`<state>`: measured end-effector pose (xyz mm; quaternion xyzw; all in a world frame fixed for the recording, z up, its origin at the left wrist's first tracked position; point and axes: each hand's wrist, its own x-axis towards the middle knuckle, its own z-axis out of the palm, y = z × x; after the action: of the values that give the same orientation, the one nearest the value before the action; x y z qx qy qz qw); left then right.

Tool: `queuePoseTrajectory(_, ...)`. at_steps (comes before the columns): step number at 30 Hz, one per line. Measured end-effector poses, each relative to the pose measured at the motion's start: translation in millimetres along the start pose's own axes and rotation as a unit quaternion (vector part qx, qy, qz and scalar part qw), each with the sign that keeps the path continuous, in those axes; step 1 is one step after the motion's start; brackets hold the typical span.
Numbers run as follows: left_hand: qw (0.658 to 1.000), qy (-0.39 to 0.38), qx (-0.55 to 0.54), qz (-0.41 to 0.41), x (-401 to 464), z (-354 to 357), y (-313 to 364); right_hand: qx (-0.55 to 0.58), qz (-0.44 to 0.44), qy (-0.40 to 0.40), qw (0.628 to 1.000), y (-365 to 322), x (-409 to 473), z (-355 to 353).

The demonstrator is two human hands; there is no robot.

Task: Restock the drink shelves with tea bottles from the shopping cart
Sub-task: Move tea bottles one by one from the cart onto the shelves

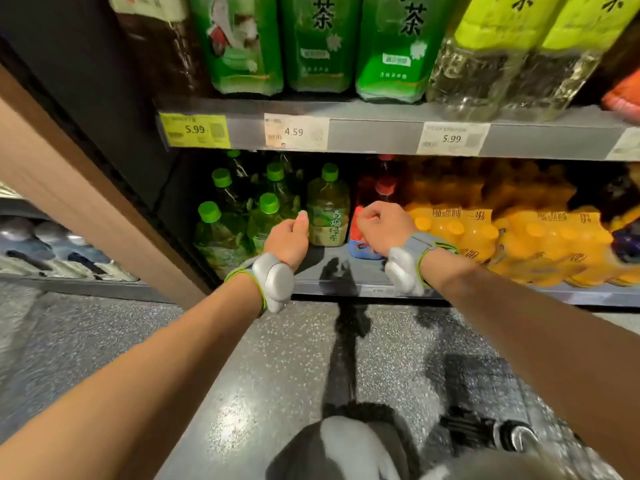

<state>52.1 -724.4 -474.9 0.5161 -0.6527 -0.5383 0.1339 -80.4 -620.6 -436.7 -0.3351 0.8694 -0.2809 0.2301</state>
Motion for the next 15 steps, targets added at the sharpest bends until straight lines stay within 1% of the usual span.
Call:
queuePoseTrajectory(2, 1.0, -0.004, 0.005, -0.01, -11, -7, 18, 0.003, 0.009, -0.009, 1.0, -9, -10, -11)
queuePoseTrajectory(5, 0.999, -0.022, 0.003, -0.035, -32, -19, 45, 0.022, 0.045, -0.023, 0.998, -31, -37, -49)
queuePoseTrajectory(8, 0.997, -0.045, 0.043, -0.047, -87, -38, 108, 0.033, 0.077, -0.032, 0.996, -58, -82, -117)
queuePoseTrajectory(9, 0.997, -0.035, 0.039, -0.047, -95, -43, 109, 0.035, 0.071, -0.033, 0.996, -60, -88, -119)
queuePoseTrajectory(11, 0.996, -0.052, 0.06, -0.045, -130, -56, 152, 0.025, 0.084, -0.025, 0.996, -80, -117, -171)
queuePoseTrajectory(12, 0.995, -0.063, 0.058, -0.053, -151, -61, 173, 0.029, 0.095, -0.021, 0.995, -89, -135, -194)
queuePoseTrajectory(13, 0.996, -0.062, 0.035, -0.056, -158, -64, 180, 0.037, 0.091, -0.025, 0.995, -93, -138, -199)
queuePoseTrajectory(15, 0.995, -0.089, 0.026, -0.048, -195, -70, 225, 0.055, 0.123, -0.003, 0.991, -105, -166, -244)
